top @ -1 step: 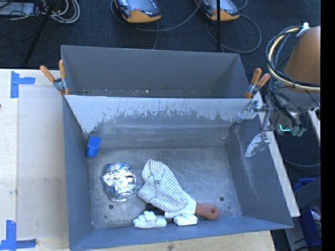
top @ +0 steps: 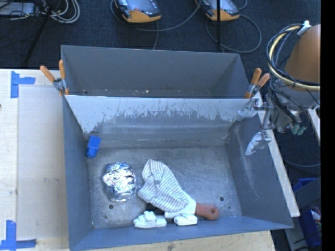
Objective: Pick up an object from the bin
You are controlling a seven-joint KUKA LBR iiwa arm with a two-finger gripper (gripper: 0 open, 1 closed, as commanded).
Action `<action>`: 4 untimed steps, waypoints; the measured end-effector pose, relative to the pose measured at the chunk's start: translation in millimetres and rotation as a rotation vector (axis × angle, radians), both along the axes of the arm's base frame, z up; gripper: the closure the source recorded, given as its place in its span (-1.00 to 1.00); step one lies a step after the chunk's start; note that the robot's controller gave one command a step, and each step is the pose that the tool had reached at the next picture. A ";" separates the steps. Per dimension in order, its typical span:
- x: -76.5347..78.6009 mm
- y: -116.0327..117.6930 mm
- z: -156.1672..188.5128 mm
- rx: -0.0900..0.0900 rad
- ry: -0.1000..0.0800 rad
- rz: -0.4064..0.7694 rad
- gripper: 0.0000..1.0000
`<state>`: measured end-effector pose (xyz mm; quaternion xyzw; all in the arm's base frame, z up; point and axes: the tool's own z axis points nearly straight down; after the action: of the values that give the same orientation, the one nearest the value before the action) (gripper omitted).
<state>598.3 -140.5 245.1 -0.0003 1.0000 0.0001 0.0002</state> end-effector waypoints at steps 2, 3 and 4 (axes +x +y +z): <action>-67.5 96.4 -76.7 0.001 0.002 0.194 -1.00; -79.5 118.6 -103.5 0.002 0.005 0.304 -1.00; -106.4 139.4 -168.8 -0.001 -0.003 0.138 -1.00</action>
Offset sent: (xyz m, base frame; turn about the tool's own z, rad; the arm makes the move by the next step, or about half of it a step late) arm -0.0829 0.1238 -0.0851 -0.2101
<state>491.9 -1.1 76.3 -0.0692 0.9976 -0.0002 0.0016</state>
